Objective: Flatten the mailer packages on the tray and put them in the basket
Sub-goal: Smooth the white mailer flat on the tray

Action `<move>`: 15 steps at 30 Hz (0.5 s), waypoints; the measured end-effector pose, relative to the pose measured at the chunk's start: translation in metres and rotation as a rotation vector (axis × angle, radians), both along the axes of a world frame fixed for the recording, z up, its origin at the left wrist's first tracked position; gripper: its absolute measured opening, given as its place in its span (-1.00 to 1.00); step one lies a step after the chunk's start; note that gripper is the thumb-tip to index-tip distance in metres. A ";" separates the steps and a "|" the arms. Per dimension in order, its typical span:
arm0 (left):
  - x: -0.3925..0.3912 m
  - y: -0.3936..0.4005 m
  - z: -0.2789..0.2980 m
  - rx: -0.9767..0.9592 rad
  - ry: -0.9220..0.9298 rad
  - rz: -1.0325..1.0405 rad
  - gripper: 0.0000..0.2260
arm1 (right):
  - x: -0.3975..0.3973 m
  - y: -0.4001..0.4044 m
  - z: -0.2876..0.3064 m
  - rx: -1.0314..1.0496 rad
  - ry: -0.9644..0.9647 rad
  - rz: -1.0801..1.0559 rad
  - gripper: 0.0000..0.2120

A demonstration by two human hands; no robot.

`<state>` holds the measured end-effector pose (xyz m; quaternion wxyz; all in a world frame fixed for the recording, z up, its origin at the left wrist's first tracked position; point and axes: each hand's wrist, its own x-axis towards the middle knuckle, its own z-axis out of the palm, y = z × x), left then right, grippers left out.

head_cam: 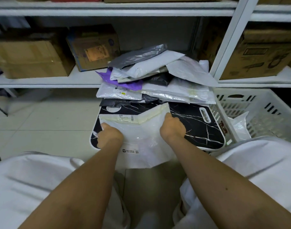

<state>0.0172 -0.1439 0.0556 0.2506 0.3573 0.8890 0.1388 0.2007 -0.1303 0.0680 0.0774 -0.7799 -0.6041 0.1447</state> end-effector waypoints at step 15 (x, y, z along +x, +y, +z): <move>0.077 0.016 0.099 0.375 0.060 -0.107 -0.53 | 0.054 0.003 0.109 0.344 -0.076 0.013 -0.67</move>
